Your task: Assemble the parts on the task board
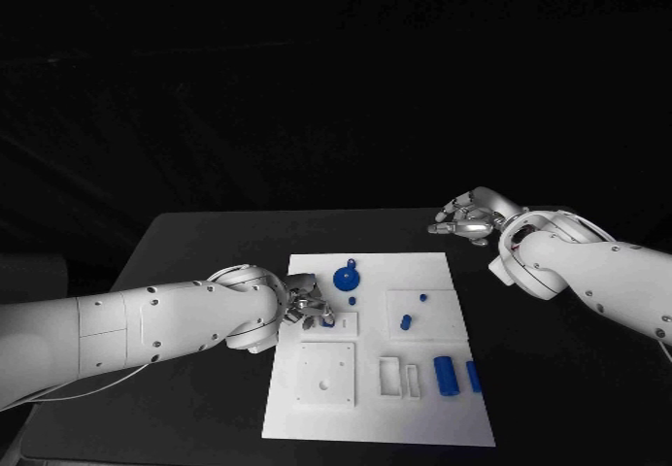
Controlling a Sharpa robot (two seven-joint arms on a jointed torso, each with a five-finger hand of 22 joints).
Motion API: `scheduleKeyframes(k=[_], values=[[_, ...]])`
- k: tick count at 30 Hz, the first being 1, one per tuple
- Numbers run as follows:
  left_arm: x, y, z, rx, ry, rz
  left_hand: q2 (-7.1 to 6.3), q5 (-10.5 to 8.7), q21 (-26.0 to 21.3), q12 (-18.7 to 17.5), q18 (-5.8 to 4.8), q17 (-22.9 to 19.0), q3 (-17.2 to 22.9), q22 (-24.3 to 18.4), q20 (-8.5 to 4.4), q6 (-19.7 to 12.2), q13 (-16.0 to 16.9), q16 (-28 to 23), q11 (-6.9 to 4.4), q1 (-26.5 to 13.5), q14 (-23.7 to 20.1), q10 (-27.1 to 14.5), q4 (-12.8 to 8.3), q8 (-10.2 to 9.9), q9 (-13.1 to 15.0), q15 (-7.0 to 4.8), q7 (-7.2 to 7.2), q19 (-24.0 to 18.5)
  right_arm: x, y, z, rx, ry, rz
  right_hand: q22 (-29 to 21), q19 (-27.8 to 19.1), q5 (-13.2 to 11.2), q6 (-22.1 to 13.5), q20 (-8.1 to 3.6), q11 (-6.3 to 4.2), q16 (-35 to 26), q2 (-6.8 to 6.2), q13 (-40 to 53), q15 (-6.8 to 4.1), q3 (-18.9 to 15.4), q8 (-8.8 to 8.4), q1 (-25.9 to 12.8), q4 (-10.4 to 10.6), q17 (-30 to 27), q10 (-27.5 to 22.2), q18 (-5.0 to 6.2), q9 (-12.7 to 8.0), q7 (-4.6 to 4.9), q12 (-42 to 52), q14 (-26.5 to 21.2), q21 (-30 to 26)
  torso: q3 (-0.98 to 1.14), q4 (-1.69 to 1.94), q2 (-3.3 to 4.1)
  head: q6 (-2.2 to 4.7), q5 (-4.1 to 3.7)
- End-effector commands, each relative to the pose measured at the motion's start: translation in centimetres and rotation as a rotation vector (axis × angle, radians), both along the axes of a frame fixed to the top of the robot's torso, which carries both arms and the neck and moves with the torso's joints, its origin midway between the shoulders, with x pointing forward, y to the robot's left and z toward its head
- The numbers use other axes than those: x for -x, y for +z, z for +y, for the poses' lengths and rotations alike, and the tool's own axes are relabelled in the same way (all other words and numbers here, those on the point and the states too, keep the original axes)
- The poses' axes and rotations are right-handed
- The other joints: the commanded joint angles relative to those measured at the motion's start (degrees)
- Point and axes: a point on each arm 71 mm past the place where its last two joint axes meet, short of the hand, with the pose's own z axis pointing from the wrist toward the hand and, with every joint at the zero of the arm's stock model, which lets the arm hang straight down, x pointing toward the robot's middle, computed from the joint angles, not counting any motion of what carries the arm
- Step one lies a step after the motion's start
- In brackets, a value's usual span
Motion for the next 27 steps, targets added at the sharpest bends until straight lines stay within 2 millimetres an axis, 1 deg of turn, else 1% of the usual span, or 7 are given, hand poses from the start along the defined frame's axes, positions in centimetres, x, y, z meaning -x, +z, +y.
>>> scheduleKeyframes(k=[1, 4, 9, 11, 12, 20, 27], values=[[0.61, -0.59, -0.55, -0.007, -0.034, 0.043, 0.73, 0.29, 0.22, 0.41, 7.03, 0.12, 0.19, -0.08, -1.93, 12.46, -0.13, 0.38, 0.12, -0.36, 0.14, -0.28, 0.02, 0.02, 0.13, -0.47, -2.97, -0.19, 0.03, -0.06, 0.10, 0.002, 0.012, 0.006, -0.06, 0.03, -0.07, -0.04, -0.29, -0.25, -0.37, 0.34, -0.11, -0.53, -0.24, 0.30, -0.05, -0.04, 0.06, -0.19, 8.07, 0.05, 0.25, 0.30, -0.01, -0.32, -0.03, -0.02, -0.02, 0.03, 0.01], [0.62, -0.59, -0.61, -0.007, -0.038, 0.045, 0.84, -0.42, 0.32, 0.67, 7.00, 0.46, 0.05, -0.12, -1.87, 12.64, -0.27, 0.57, 0.14, -1.16, 0.30, -0.25, 0.18, -0.02, 0.33, -0.42, -3.00, -0.17, 0.04, -0.07, 0.13, 0.002, 0.013, 0.007, -0.06, 0.02, -0.05, -0.04, -0.28, -0.25, -0.37, 0.34, -0.11, -0.53, -0.26, 0.30, -0.07, -0.03, 0.06, -0.20, 8.07, 0.05, 0.25, 0.31, -0.01, -0.32, -0.02, -0.02, -0.01, 0.05, -0.02], [0.64, -0.57, -0.74, -0.006, -0.042, 0.047, 0.31, -3.99, 0.37, 1.07, 7.07, 0.43, -0.06, -0.25, -1.85, 12.82, -0.55, 0.69, 0.17, -2.12, 0.28, -0.30, 1.66, -0.22, 0.56, -0.39, -3.03, -0.20, 0.01, -0.10, 0.11, 0.003, 0.012, 0.008, -0.06, 0.02, -0.03, -0.04, -0.28, -0.25, -0.38, 0.33, -0.13, -0.53, -0.27, 0.30, -0.09, -0.02, 0.06, -0.20, 8.07, 0.05, 0.25, 0.31, -0.01, -0.33, -0.02, 0.00, -0.02, 0.02, -0.11], [0.65, -0.57, -0.78, -0.006, -0.044, 0.048, -0.14, -8.71, 0.43, 1.32, 7.17, 0.44, -0.03, -0.33, -1.86, 12.90, -0.80, 0.77, 0.17, -2.47, 0.26, -0.42, 3.04, -0.43, 0.73, -0.38, -3.05, -0.27, 0.02, -0.12, 0.13, 0.003, 0.013, 0.010, -0.06, 0.01, -0.01, -0.05, -0.28, -0.25, -0.38, 0.34, -0.13, -0.52, -0.28, 0.30, -0.10, -0.01, 0.06, -0.21, 8.07, 0.05, 0.25, 0.31, -0.02, -0.33, -0.04, 0.00, -0.02, 0.08, -0.11], [0.66, -0.56, -0.82, -0.006, -0.045, 0.048, -0.15, -9.36, 0.45, 1.39, 7.19, 0.48, -0.02, -0.35, -1.86, 12.94, -0.87, 0.80, 0.17, -2.54, 0.28, -0.43, 3.37, -0.47, 0.77, -0.38, -3.05, -0.30, 0.01, -0.13, 0.13, 0.003, 0.013, 0.010, -0.07, 0.01, 0.00, -0.05, -0.28, -0.25, -0.39, 0.34, -0.14, -0.52, -0.28, 0.30, -0.10, -0.01, 0.06, -0.21, 8.07, 0.05, 0.25, 0.31, -0.02, -0.33, -0.04, 0.00, -0.02, 0.08, -0.10], [0.68, -0.58, -1.04, -0.010, -0.055, 0.056, -0.03, -10.37, 0.58, 1.62, 7.24, 0.75, 0.01, -0.34, -1.85, 13.07, -1.03, 0.94, 0.16, -2.71, 0.37, -0.45, 4.10, -0.58, 0.90, -0.37, -3.08, -0.40, 0.02, -0.25, 0.22, 0.004, 0.016, 0.014, -0.08, -0.06, 0.32, -0.09, -0.26, -0.24, -0.47, 0.35, -0.22, -0.51, -0.31, 0.27, -0.12, 0.02, 0.05, -0.28, 8.07, 0.05, 0.26, 0.32, -0.08, -0.37, 0.01, -0.02, -0.01, 0.05, -0.10], [0.57, -0.55, -1.09, -0.016, -0.056, 0.051, 0.51, -8.93, 0.79, 1.85, 7.33, 0.74, 0.40, -0.28, -1.87, 13.16, -1.18, 1.04, 0.14, -2.20, 0.33, -0.51, 3.74, -0.67, 1.05, -0.38, -3.10, -0.47, 0.04, -0.38, 0.24, 0.004, 0.016, 0.017, -0.09, -0.09, 0.57, -0.09, -0.25, -0.23, -0.53, 0.35, -0.28, -0.51, -0.34, 0.27, -0.14, 0.03, 0.04, -0.31, 8.07, 0.06, 0.27, 0.34, -0.10, -0.39, 0.01, -0.05, 0.00, 0.12, -0.11]])
